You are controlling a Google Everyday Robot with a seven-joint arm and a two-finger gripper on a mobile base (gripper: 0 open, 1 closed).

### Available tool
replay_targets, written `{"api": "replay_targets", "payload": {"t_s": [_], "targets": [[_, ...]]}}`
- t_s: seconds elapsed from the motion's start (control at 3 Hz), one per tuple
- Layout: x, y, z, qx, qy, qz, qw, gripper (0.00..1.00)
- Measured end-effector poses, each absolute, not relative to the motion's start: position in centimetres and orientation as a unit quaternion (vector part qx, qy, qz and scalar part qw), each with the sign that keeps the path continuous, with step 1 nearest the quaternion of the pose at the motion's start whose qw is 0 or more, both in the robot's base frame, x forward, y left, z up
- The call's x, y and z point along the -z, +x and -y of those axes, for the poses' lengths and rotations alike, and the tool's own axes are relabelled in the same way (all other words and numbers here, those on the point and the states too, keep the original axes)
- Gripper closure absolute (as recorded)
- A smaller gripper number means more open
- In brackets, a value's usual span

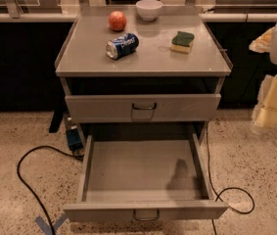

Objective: Close middle drawer

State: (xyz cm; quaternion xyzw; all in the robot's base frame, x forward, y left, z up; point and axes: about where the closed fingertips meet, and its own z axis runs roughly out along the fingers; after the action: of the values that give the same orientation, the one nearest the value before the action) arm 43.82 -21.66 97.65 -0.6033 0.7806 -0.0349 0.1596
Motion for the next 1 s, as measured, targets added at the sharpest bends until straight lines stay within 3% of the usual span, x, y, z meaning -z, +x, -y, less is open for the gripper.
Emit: {"api": "replay_targets", "payload": {"t_s": [1.0], "targets": [[-90.4,42.8,22.0,-0.007,-0.591,-0.794,0.143,0.0]]}}
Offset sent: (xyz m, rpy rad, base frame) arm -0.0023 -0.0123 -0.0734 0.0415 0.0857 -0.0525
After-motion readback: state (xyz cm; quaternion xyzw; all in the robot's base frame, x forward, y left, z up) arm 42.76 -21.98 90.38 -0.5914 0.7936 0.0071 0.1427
